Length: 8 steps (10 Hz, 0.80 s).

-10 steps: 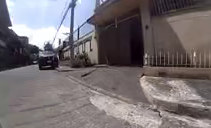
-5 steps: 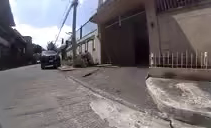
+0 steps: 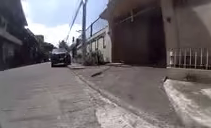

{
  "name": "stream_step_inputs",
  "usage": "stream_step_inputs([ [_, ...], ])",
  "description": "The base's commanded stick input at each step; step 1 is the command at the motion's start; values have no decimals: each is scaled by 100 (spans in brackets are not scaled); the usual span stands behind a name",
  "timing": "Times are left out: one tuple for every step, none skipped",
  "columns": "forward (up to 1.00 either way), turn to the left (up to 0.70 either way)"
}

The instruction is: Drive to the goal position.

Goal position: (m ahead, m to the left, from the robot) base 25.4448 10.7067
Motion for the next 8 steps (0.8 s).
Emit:
stream_step_inputs([
  [70, 35],
  [70, 35],
  [70, 35],
  [70, 35],
  [70, 35],
  [70, 32],
  [70, 17],
  [70, 0],
])
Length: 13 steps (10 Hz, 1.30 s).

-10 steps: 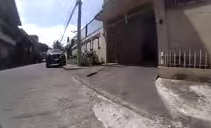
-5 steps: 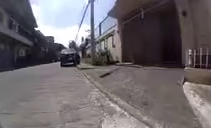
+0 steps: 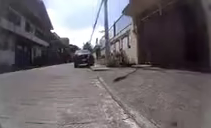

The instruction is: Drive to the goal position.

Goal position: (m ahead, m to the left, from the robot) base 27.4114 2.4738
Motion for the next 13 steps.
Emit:
stream_step_inputs([
  [70, 0],
  [70, 0],
  [70, 0],
  [70, 2],
  [70, 9],
  [70, 14],
  [70, 16],
  [70, 15],
  [70, 0],
  [70, 1],
  [70, 12],
  [70, 30],
  [70, 35],
])
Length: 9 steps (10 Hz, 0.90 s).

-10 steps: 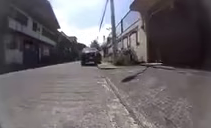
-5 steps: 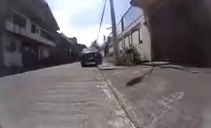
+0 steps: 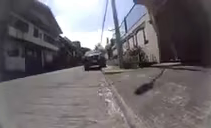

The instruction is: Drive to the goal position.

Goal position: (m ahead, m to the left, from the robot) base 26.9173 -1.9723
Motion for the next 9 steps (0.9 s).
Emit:
stream_step_inputs([
  [70, 35],
  [70, 35],
  [70, 35],
  [70, 35],
  [70, 26],
  [70, 8],
  [70, 0],
  [70, 0],
  [70, 3],
])
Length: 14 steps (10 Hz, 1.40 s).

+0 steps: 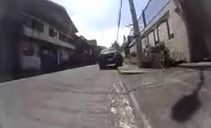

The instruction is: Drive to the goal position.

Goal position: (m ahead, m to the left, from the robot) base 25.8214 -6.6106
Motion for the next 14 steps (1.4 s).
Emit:
stream_step_inputs([
  [70, 9],
  [70, 6],
  [70, 4],
  [70, 1],
  [70, 0],
  [70, 3],
  [70, 18],
  [70, 35],
  [70, 35],
  [70, 35],
  [70, 35],
  [70, 35],
  [70, 35],
  [70, 34],
])
